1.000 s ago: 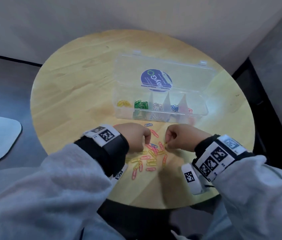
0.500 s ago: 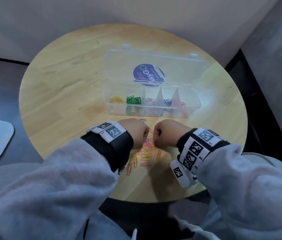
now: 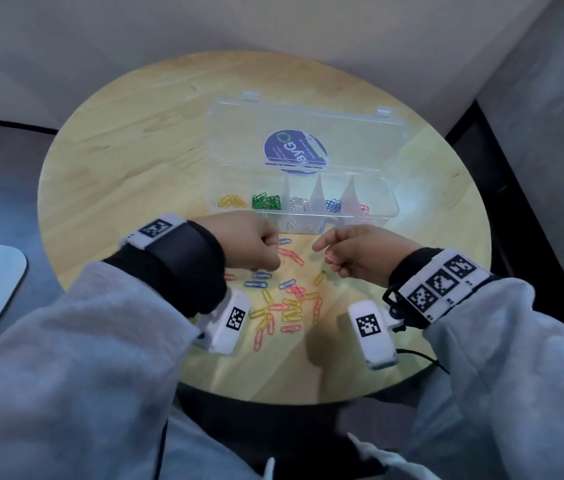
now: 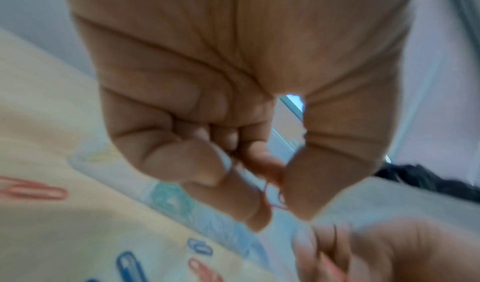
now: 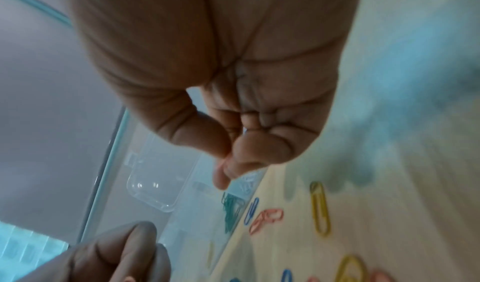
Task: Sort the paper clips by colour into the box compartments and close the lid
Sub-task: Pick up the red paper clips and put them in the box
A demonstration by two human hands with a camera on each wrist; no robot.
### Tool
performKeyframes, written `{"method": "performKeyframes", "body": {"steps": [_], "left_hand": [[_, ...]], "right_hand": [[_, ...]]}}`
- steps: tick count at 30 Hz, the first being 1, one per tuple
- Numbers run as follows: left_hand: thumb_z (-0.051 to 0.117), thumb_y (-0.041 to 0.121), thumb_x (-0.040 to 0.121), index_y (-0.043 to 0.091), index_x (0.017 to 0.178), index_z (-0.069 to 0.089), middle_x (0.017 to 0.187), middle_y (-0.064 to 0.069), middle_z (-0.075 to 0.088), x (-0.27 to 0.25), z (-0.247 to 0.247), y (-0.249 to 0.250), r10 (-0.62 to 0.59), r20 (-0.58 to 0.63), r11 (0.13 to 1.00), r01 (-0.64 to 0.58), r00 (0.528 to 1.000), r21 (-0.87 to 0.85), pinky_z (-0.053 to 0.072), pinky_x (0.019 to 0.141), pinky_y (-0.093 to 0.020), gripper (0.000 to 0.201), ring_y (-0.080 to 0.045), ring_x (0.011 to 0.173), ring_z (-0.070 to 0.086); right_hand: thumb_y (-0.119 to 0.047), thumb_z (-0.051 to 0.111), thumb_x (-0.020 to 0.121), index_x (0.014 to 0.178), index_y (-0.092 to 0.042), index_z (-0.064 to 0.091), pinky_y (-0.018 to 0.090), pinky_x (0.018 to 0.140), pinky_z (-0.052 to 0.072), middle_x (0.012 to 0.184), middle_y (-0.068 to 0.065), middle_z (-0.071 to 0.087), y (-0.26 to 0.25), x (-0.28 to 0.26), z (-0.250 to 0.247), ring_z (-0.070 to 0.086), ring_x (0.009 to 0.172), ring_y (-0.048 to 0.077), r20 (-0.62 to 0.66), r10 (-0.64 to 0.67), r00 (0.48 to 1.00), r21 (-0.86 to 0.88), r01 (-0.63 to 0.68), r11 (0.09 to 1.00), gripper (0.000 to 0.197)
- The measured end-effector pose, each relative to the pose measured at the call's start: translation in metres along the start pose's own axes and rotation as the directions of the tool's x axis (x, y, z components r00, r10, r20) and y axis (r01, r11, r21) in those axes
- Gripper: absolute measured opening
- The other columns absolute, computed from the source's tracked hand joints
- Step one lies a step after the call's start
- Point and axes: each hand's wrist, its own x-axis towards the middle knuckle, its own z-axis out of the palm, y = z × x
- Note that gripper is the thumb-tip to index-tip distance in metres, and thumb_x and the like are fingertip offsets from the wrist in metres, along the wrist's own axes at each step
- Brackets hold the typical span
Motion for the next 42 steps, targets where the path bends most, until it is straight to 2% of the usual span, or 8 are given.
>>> {"method": "performKeyframes", "body": {"steps": [7,10,15,18,20,23,36,42], "left_hand": [[0.063,-0.001,0.068,0.016,0.08,0.058,0.057,0.0,0.058,-0.011,-0.012,-0.014,0.062,0.074,0.811,-0.007,0.995,-0.585,0.043,0.046,-0.014,0.021,-0.013,0.05,0.053],[0.053,-0.005,0.078,0.017,0.087,0.065,0.054,0.001,0.057,-0.012,-0.012,-0.015,0.031,0.114,0.775,0.048,0.993,-0.63,0.042,0.044,-0.013,0.027,-0.007,0.043,0.053],[0.035,-0.008,0.087,0.013,0.078,0.066,0.056,-0.002,0.058,-0.011,-0.01,-0.01,-0.009,0.154,0.748,0.109,0.988,-0.654,0.042,0.042,-0.012,0.038,-0.007,0.044,0.054],[0.048,0.003,0.087,0.013,0.075,0.064,0.061,-0.003,0.053,-0.01,-0.008,-0.007,-0.089,0.123,0.837,0.142,0.988,-0.529,0.036,0.045,-0.016,0.022,-0.009,0.045,0.046],[0.059,0.017,0.083,0.016,0.081,0.066,0.072,-0.002,0.058,-0.01,-0.002,-0.007,-0.12,0.086,0.966,0.137,0.989,-0.219,0.037,0.056,-0.021,0.007,-0.012,0.056,0.045],[0.066,0.027,0.076,0.021,0.086,0.068,0.076,0.006,0.06,-0.011,0.011,-0.002,-0.106,0.049,0.989,0.1,0.993,0.106,0.039,0.06,-0.021,0.012,-0.009,0.063,0.049],[0.068,0.024,0.08,0.025,0.089,0.064,0.079,0.009,0.056,0.003,0.04,0.027,-0.038,0.102,0.94,0.001,0.994,0.34,0.032,0.051,-0.021,0.01,-0.013,0.079,0.051],[0.067,0.021,0.076,0.02,0.08,0.062,0.079,0.002,0.058,0.009,0.048,0.025,-0.083,0.126,0.91,0.024,0.988,0.413,0.036,0.055,-0.023,0.006,-0.019,0.072,0.051]], "right_hand": [[0.012,0.032,0.084,0.066,-0.013,0.044,0.015,0.037,0.031,0.061,0.003,0.041,0.004,-0.003,0.008,0.041,0.039,0.007,0.098,0.089,0.991,0.148,-0.103,0.984,0.033],[0.002,0.054,0.085,0.07,-0.014,0.048,0.016,0.038,0.028,0.059,0.001,0.042,0.004,-0.001,0.015,0.036,0.042,0.007,0.028,0.062,0.998,-0.172,-0.057,0.983,0.022],[-0.029,0.074,0.074,0.09,-0.016,0.067,0.022,0.055,0.036,0.066,-0.011,0.051,0.0,-0.001,0.034,0.046,0.061,0.005,-0.045,-0.064,0.997,-0.77,0.007,0.638,0.023],[-0.03,0.072,0.075,0.093,-0.015,0.067,0.027,0.065,0.044,0.074,-0.006,0.057,-0.001,0.0,0.045,0.054,0.071,0.012,-0.075,-0.079,0.994,-0.83,-0.018,0.558,0.024],[-0.026,0.069,0.077,0.091,-0.013,0.067,0.028,0.072,0.048,0.084,0.0,0.064,-0.002,0.002,0.05,0.061,0.083,0.019,-0.084,-0.093,0.992,-0.866,-0.027,0.499,0.019],[-0.018,0.064,0.078,0.088,-0.01,0.068,0.031,0.076,0.053,0.092,0.007,0.071,-0.001,0.005,0.056,0.065,0.089,0.023,-0.105,-0.106,0.989,-0.889,-0.045,0.455,0.014],[-0.016,0.072,0.07,0.069,-0.016,0.066,0.034,0.077,0.056,0.07,0.003,0.065,0.004,0.002,0.039,0.06,0.068,0.017,-0.08,0.007,0.997,-0.778,-0.067,0.625,0.006],[-0.012,0.07,0.075,0.062,-0.017,0.057,0.017,0.05,0.039,0.05,-0.007,0.058,-0.003,-0.005,0.012,0.047,0.045,0.005,-0.046,0.023,0.999,-0.573,-0.045,0.818,0.019]]}}
